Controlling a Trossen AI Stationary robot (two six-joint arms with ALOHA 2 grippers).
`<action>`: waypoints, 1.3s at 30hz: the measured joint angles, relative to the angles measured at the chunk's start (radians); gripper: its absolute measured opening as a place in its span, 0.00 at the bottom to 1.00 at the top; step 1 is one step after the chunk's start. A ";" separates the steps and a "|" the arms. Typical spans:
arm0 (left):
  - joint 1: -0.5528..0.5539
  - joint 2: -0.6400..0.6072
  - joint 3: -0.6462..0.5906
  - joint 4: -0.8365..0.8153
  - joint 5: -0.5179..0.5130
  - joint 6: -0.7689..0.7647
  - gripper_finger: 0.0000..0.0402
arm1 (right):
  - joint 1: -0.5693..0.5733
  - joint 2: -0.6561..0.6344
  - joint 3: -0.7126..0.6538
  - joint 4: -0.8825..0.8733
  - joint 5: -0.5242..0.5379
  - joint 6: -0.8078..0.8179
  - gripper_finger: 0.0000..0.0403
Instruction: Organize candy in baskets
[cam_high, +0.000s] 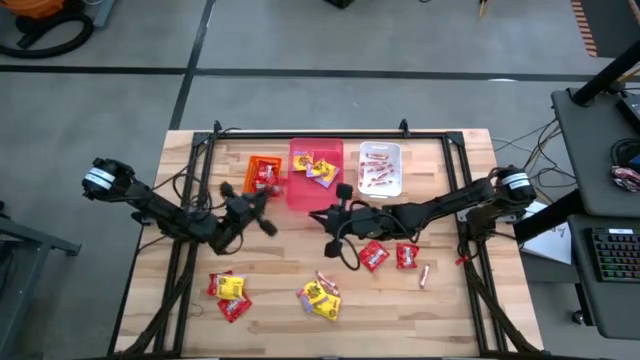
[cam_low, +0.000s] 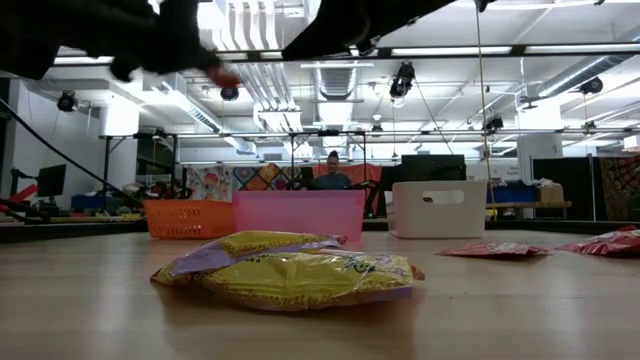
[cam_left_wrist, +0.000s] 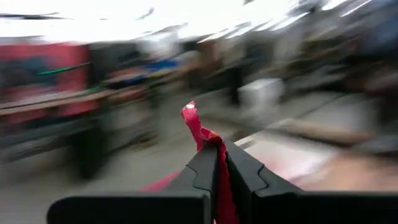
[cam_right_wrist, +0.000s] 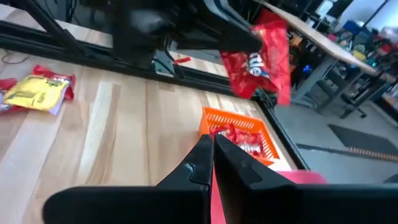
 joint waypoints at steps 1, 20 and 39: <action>0.001 0.000 -0.001 -0.025 -0.085 0.011 0.00 | 0.000 -0.010 -0.011 -0.003 0.001 0.014 0.02; 0.297 -0.009 -0.027 -0.307 0.159 -0.441 0.00 | -0.005 -0.033 -0.031 -0.020 0.002 0.036 0.02; 0.738 -0.250 -0.027 -1.019 0.671 -0.828 0.00 | -0.005 -0.032 -0.034 -0.049 0.002 0.076 0.02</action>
